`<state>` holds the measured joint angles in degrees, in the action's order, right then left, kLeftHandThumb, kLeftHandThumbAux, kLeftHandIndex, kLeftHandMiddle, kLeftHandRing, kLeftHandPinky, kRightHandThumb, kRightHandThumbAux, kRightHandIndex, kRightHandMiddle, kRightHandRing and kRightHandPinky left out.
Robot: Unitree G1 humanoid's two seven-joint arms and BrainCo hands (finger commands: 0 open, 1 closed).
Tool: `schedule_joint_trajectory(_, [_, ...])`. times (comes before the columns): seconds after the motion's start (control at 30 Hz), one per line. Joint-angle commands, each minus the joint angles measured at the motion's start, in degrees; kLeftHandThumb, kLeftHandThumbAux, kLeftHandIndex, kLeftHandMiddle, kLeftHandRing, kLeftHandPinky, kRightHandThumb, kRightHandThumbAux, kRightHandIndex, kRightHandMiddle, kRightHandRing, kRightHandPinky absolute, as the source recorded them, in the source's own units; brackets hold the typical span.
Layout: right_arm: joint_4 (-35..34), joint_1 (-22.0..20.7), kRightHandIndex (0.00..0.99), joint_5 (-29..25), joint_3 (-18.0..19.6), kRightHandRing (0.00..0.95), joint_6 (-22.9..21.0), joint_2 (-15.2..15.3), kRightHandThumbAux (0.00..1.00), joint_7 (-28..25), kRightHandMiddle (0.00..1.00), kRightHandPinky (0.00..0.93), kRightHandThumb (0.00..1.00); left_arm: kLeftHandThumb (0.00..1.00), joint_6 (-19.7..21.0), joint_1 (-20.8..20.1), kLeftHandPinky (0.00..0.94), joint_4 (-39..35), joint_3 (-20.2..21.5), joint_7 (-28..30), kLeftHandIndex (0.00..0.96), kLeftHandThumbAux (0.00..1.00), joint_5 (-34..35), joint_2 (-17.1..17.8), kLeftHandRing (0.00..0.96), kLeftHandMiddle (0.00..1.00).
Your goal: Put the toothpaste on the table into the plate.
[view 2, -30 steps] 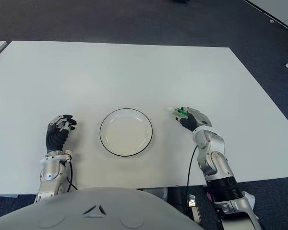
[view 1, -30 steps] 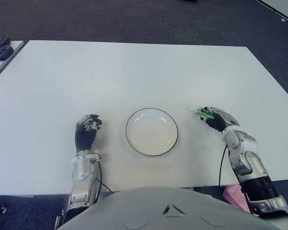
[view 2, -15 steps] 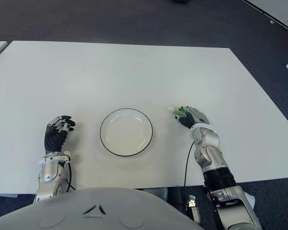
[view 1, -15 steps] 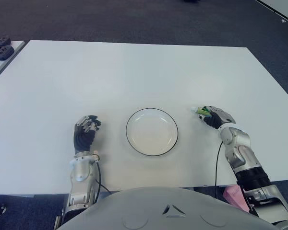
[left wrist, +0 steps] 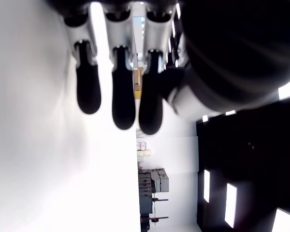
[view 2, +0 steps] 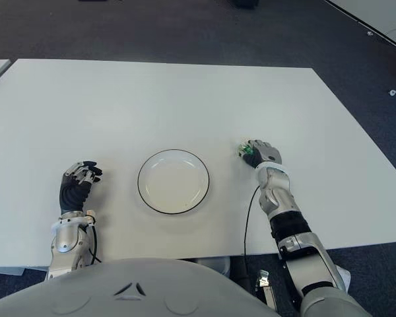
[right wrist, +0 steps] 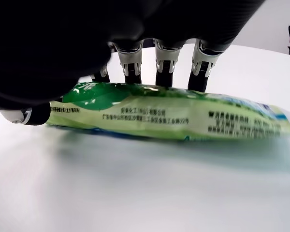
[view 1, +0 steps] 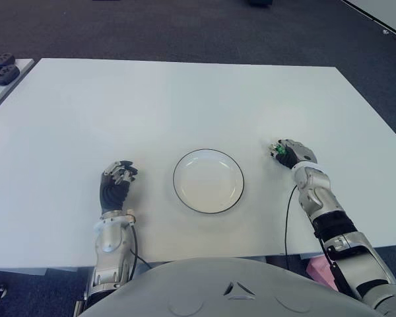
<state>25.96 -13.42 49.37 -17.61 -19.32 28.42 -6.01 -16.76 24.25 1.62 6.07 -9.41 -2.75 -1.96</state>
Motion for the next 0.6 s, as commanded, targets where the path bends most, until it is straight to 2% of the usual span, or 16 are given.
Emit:
schedule_joint_trajectory(0.03, [11.9,1.6,0.000,-2.0,-3.4,0.000,-0.8,-4.1,0.148,-1.3,0.000,0.000,0.545,0.709,1.8,1.2,0.501,0.2,0.4,1.1,0.431,0.720,1.0,0.3,0.517,0.538])
schedule_joint_trajectory(0.43, [17.5,0.1,0.000,-2.1,-5.3,0.000,-0.5,-5.7,0.162,4.2,0.000,0.000,0.553,0.709,2.9,1.8,0.497,-1.2,0.3,1.0,0.431,0.719,1.3,0.5,0.517,0.540])
schedule_joint_trajectory(0.6, [19.3,-0.2,0.000,-2.1,-5.9,0.000,-0.4,-6.3,0.204,7.3,0.000,0.000,0.571,0.708,3.6,1.8,0.489,-1.6,0.3,0.7,0.431,0.719,1.0,0.4,0.515,0.541])
